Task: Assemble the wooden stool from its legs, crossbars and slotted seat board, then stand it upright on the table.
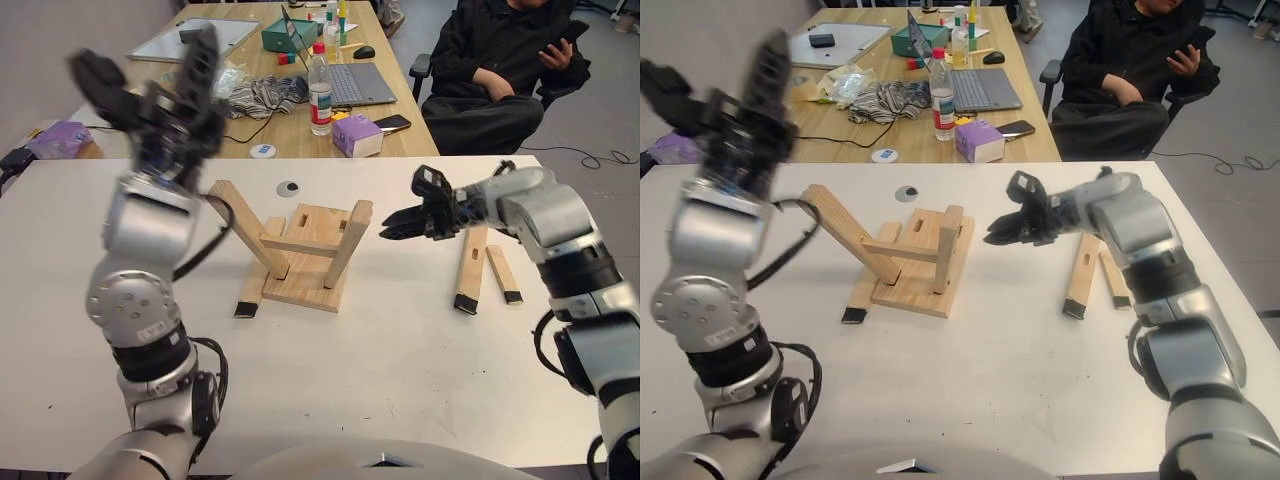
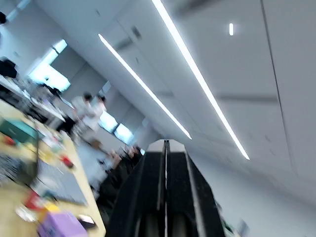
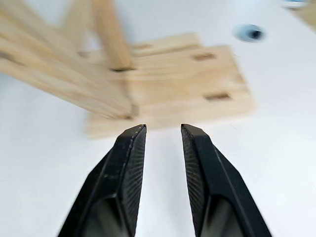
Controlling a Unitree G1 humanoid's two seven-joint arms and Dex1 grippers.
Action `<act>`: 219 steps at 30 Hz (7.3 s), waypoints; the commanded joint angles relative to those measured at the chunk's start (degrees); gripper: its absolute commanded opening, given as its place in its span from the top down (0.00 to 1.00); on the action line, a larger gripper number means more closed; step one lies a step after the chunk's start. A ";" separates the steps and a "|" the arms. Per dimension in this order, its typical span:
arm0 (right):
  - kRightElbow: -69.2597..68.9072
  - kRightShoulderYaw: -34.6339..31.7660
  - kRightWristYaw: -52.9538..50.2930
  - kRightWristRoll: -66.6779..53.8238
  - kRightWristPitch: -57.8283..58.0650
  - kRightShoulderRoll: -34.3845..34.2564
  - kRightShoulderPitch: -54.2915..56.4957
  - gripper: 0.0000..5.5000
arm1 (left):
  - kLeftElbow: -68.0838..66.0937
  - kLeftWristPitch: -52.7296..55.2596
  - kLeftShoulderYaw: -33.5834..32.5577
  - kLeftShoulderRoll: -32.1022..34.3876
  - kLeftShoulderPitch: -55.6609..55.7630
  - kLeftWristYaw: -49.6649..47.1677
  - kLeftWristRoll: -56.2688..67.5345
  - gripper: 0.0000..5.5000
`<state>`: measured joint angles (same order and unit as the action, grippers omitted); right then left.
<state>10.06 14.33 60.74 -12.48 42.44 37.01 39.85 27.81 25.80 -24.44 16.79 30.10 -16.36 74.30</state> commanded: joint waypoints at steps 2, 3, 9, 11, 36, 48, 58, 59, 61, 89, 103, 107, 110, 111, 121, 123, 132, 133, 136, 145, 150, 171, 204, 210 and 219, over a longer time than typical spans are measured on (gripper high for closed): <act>-22.55 -26.76 -35.56 3.98 7.10 -14.68 -21.61 0.89 | -18.48 5.16 -14.92 17.49 -15.27 -0.71 -11.23 1.00; -28.31 -28.74 -41.03 4.74 8.18 -19.35 -25.57 0.94 | -21.68 6.97 -14.46 19.40 -18.33 1.49 -13.21 1.00; -40.27 -21.66 -57.81 14.27 1.32 -29.67 -38.56 0.99 | -23.41 8.51 0.47 18.93 -24.97 19.61 -23.89 1.00; -40.61 -16.39 -56.04 15.03 1.47 -28.42 -36.87 0.99 | -16.19 12.96 6.42 16.20 -24.50 21.23 -21.63 1.00; -9.88 -30.20 -46.35 -16.50 -14.14 -36.31 34.45 0.99 | -32.16 5.17 8.77 6.06 37.26 19.81 -23.73 1.00; -17.12 -10.95 -48.69 -13.82 -5.82 -40.12 -11.62 0.99 | -26.65 7.77 18.60 -13.59 -7.90 14.63 -29.99 1.00; -17.07 -21.29 -51.24 -20.56 -5.03 -38.95 -1.19 0.99 | -19.48 -2.77 5.01 -10.88 2.59 14.77 -27.39 1.00; -16.59 -22.72 -51.37 -21.27 -4.54 -38.12 -0.25 0.99 | -18.96 -3.21 2.62 -9.05 4.10 13.29 -27.52 1.00; -14.56 -24.47 -50.57 -20.81 -4.72 -35.65 0.58 0.99 | -21.97 2.28 0.98 -1.83 3.62 7.50 -34.07 1.00; -24.87 9.19 -20.91 -6.38 4.30 -18.30 -9.84 0.99 | -41.72 22.75 43.18 13.92 5.95 42.31 -52.70 1.00; -24.39 -6.02 -11.71 -17.39 11.09 -14.59 -0.21 0.99 | -45.41 15.74 31.94 18.10 3.82 55.35 -56.63 1.00; -10.84 -31.01 -18.18 -34.92 14.24 -15.07 16.81 0.99 | -37.14 21.25 25.44 18.22 -1.34 53.91 -52.82 1.00; 6.97 -31.33 -25.72 -25.15 2.01 -12.73 23.30 0.99 | -32.31 24.13 24.79 16.08 -4.36 51.70 -51.81 1.00; 10.62 -24.56 -25.99 -16.70 -4.48 -11.00 21.44 0.99 | -29.89 25.61 25.01 15.22 -4.98 51.23 -51.04 1.00; 28.90 3.48 -16.46 12.77 -30.34 -9.36 0.12 0.99 | -18.40 34.08 26.03 7.75 -5.40 45.96 -47.79 1.00; 28.94 3.77 -13.92 13.63 -29.39 -8.38 -1.04 0.99 | -17.70 34.76 26.92 6.88 -5.59 45.55 -47.67 1.00; 32.32 1.61 -13.35 14.76 -30.97 -11.12 0.07 0.99 | -16.60 35.50 28.48 4.16 -6.49 44.18 -47.33 1.00; 32.70 1.40 -13.31 14.91 -30.97 -11.29 0.51 0.99 | -17.05 35.23 28.73 4.18 -6.61 44.29 -47.51 1.00; 34.22 2.08 -12.62 16.16 -31.50 -11.28 1.10 0.99 | -17.50 35.30 29.14 3.62 -6.74 44.30 -47.48 1.00; 38.95 11.53 -2.77 26.21 -31.73 -7.78 2.40 0.99 | -15.60 36.48 29.57 2.87 -8.63 42.48 -48.28 1.00; 47.66 16.64 0.28 32.27 -36.63 -7.02 7.03 0.99 | -5.19 41.71 39.35 8.68 -15.68 48.29 -44.79 1.00; -10.20 -11.31 7.41 1.05 14.99 -13.13 -1.81 0.99 | -36.77 18.21 28.70 5.41 -14.14 39.34 -60.33 1.00; -15.37 -29.07 -30.67 4.72 7.86 -0.97 -23.71 0.71 | -8.70 24.92 8.67 -2.72 -18.32 30.87 -48.36 1.00; -21.08 -29.70 -33.51 3.35 10.15 -4.36 -34.22 0.49 | -8.19 23.28 8.17 -2.90 -18.72 29.30 -48.10 1.00; -13.89 -27.95 -35.44 4.46 3.31 -4.35 -42.24 0.49 | -7.27 23.92 9.86 -0.21 -16.99 29.82 -47.77 1.00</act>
<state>-5.84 -14.72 25.20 -8.35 46.70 34.00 -0.62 19.78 49.51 -14.83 15.62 11.62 13.23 26.11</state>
